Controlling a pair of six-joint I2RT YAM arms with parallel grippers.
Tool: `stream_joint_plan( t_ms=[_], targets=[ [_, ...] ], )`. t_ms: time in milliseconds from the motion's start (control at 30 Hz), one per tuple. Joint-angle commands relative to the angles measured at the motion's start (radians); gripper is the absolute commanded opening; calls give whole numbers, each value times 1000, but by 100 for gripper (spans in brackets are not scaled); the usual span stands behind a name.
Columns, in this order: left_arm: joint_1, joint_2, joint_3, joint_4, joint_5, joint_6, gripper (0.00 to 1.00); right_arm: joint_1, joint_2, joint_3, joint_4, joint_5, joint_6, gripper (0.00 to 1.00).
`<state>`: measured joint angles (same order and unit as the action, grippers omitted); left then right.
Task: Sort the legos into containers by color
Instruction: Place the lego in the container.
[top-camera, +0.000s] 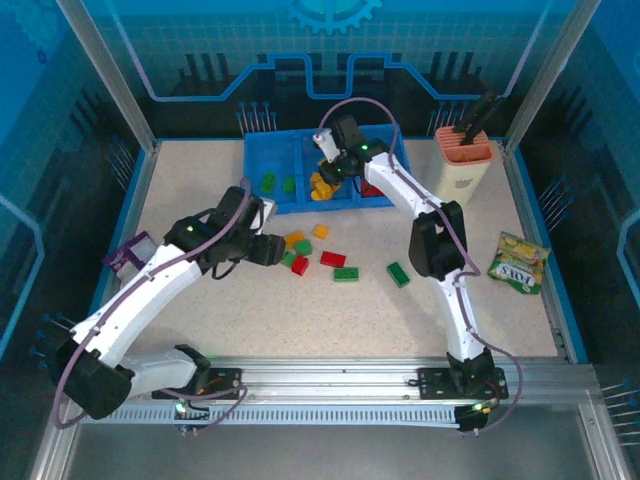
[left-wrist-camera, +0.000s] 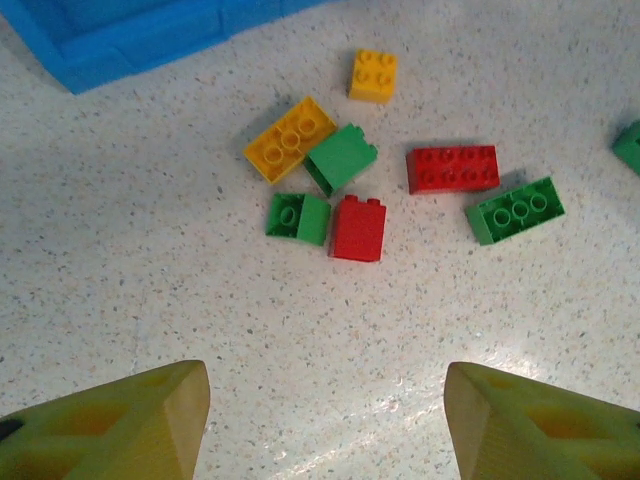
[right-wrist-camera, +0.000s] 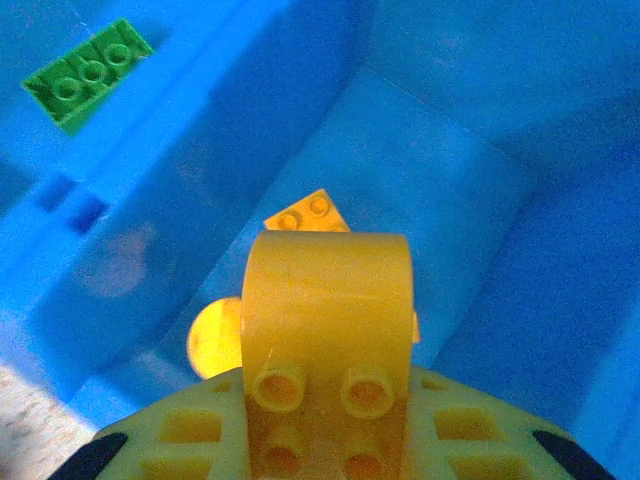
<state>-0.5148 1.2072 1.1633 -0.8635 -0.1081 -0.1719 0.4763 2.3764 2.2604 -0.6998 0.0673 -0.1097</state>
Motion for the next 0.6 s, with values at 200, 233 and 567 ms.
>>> stream_joint_plan(
  t_ms=[200,233,567],
  targets=[
    [-40,193,26,132,-25,187,65,-26,78,115,-59,-67,-41,35],
    [-45,228,35,152,-27,209,65,-26,66,100,-50,-74,-41,39],
    [-66,620,284,158,-115,277,64,-28,-129,-73,38,-132,-38,55]
  ],
)
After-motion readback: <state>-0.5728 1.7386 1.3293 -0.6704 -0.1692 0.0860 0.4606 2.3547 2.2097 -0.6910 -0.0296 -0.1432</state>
